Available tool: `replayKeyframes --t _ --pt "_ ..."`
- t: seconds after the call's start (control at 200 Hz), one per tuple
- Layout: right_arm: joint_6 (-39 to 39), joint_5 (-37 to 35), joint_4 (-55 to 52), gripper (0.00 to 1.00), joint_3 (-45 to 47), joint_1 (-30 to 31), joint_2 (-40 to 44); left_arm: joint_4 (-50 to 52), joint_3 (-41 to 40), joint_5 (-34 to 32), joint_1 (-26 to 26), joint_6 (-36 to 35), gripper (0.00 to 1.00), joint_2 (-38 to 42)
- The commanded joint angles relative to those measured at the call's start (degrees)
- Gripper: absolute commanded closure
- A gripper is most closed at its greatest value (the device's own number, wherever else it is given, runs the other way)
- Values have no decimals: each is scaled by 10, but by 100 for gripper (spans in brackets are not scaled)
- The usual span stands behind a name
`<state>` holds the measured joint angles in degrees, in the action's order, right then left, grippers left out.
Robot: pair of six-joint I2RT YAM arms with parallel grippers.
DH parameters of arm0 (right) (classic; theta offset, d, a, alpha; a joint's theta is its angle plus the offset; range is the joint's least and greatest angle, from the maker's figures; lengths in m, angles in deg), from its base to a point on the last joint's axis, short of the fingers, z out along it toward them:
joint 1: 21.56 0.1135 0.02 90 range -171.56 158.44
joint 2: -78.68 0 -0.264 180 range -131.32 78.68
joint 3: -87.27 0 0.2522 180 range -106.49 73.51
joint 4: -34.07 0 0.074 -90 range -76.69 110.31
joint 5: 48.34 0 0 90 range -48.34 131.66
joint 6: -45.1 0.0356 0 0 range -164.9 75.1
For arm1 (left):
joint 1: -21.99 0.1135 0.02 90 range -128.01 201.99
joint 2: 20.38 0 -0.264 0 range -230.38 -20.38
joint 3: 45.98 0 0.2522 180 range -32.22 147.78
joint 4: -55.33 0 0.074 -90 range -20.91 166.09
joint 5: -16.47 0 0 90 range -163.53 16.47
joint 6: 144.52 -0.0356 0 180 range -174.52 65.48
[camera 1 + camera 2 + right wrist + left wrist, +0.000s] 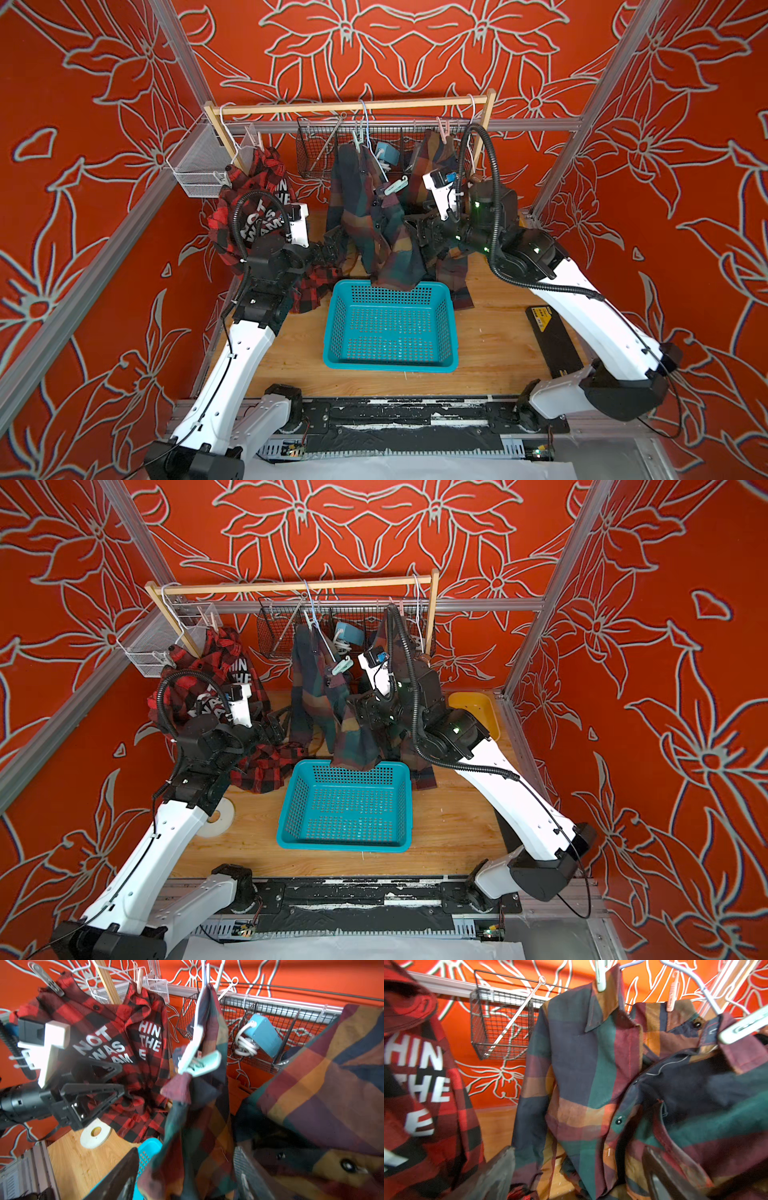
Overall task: Remove the clothespins securing long-sleeve shirts to the hanger
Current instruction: Pick up the hanger from the clothesline.
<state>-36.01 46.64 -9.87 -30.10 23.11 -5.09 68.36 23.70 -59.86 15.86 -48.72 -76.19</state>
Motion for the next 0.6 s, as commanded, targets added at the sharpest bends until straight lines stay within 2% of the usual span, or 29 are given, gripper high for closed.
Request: replayKeyframes --t 0.0,0.16,0.445,0.525,0.595 --pt "14 9 13 27 -28 3 -20 -26 20 33 -2 -4 7 -4" --pt "23 16 18 28 -48 4 -55 -31 11 25 -2 -11 7 -4" --pt "25 -18 34 34 -70 4 -97 -41 -9 1 -2 -22 7 -4" --pt "25 -18 33 41 -79 3 -108 -45 -19 -10 -2 -26 7 -4" --pt "25 -21 35 52 -83 3 -112 -50 -28 -22 -2 -30 7 -4"
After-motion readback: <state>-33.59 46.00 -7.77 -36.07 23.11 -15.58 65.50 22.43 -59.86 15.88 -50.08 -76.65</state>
